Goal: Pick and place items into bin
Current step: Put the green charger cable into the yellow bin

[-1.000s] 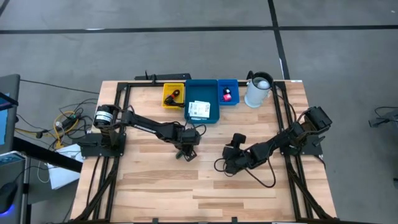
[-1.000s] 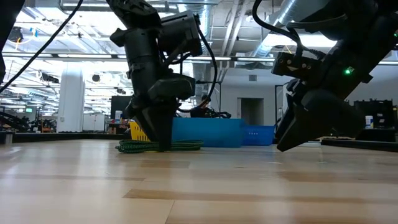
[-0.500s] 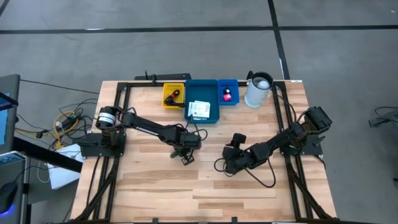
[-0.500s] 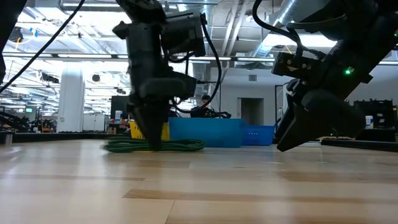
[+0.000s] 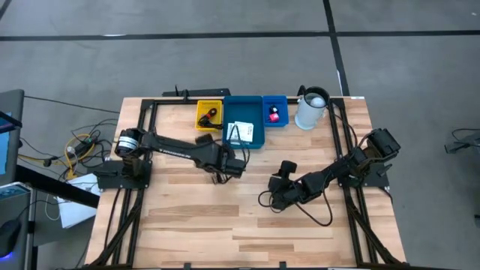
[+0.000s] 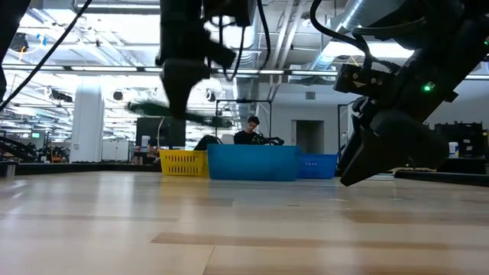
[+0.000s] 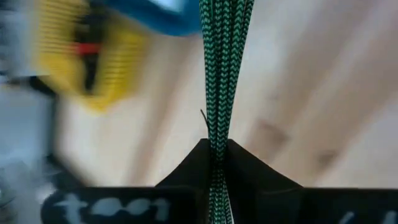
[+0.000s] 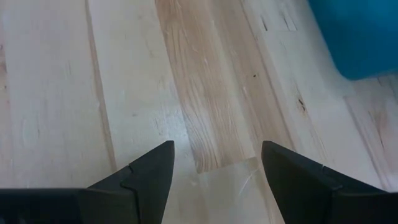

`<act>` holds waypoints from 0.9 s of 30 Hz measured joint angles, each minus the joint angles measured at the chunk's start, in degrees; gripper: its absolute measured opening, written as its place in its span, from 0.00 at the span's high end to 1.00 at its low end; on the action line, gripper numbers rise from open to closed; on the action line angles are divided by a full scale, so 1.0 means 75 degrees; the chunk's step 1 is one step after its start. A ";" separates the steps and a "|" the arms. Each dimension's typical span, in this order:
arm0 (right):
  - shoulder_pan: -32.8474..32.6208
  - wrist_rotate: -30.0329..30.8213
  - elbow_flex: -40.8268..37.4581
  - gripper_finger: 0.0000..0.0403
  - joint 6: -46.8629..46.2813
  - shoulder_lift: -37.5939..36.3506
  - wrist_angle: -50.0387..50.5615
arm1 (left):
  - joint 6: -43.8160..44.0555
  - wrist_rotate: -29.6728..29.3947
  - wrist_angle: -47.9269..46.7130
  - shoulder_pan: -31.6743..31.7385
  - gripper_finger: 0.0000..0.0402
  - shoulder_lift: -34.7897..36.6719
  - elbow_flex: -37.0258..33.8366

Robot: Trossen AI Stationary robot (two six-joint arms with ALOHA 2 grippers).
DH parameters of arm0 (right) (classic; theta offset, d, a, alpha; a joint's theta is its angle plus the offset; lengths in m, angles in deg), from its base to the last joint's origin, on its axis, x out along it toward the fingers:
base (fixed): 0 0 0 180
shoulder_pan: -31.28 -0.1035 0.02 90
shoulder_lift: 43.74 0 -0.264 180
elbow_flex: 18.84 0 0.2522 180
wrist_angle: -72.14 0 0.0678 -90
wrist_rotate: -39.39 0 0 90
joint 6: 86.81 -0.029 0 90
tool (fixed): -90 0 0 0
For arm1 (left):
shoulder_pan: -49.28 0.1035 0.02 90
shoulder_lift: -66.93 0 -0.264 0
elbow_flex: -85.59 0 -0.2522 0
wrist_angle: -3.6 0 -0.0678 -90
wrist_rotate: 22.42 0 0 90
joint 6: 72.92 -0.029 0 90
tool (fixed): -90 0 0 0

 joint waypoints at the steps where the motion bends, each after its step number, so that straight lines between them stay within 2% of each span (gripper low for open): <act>1: 0.0000 0.0000 0.0000 0.42 0.0000 0.0000 0.0003 | 0.0080 -0.0316 -0.0450 0.0027 0.97 0.0006 0.0263; 4: 0.0000 -0.0005 0.0000 0.42 -0.0003 0.0000 0.0000 | 0.0363 -0.1066 -0.1632 0.0177 0.97 0.0024 0.0981; 7: 0.0000 -0.0009 0.0000 0.42 -0.0003 0.0000 -0.0001 | 0.0426 -0.1577 -0.1713 0.0450 0.95 0.0052 0.1396; 20: 0.0002 -0.0017 0.0000 0.42 -0.0125 0.0000 0.0017 | -0.0820 -0.1299 -0.1722 0.3055 0.95 0.0121 0.1591; 27: 0.0000 -0.0015 0.0000 0.42 -0.0124 0.0000 0.0026 | -0.1504 -0.1061 -0.0712 0.4105 0.95 0.0121 0.1591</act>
